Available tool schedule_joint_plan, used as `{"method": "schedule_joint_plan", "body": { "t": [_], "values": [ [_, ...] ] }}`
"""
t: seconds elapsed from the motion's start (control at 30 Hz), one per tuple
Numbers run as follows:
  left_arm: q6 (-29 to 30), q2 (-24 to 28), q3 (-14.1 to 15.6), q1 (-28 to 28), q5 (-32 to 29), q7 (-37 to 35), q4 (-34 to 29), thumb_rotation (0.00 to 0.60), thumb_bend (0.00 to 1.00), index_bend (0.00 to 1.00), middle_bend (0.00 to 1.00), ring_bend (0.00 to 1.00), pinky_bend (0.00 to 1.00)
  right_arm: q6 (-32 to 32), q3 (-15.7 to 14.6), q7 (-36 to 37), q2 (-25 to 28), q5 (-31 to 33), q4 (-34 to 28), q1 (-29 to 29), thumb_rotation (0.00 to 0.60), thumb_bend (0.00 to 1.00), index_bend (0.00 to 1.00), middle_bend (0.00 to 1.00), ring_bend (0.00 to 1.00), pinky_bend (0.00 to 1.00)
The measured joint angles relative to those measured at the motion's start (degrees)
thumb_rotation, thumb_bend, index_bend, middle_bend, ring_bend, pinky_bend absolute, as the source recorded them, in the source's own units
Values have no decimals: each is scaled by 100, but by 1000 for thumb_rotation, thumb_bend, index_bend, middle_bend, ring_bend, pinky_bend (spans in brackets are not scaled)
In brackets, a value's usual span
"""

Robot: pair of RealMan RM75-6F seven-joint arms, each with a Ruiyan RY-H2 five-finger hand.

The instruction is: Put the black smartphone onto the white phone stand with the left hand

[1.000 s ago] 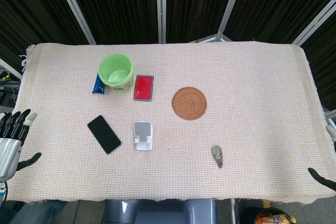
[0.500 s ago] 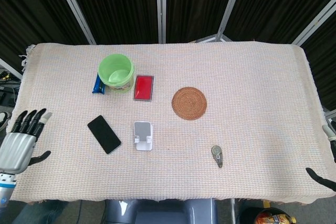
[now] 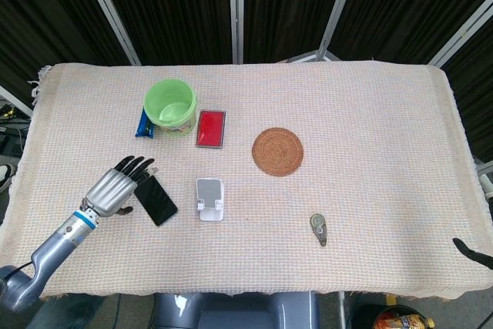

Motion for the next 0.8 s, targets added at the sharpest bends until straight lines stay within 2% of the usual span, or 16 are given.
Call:
{"method": "schedule_joint_plan", "body": {
  "t": [0.13,0.3,0.63,0.73,0.8],
  "values": [
    [-114,-324,194,-333,333,-299,666,600,0,164,58,117,185,-80,33,-84,-31,132,16,35,600,0,0,0,0,0],
    [-175,-589,446,-592,605,-573,1126,600,0,181,63,122,201,-123,45,-152,-60,208,31,53,600,0,0,0,0,0],
    [-244,-852,665,-783,705,-742,1533,600,0,214,88,144,219,-161,70,-182,-82,296,48,73,600,0,0,0,0,0],
    [-257,-923,708,-833,667,-765,1616,600,0,264,112,166,235,-172,75,-168,-81,309,54,78,600,0,0,0,0,0],
    [-285,-954,744,-859,640,-776,1645,600,0,312,163,216,272,-175,78,-158,-77,312,55,79,600,0,0,0,0,0]
  ]
}}
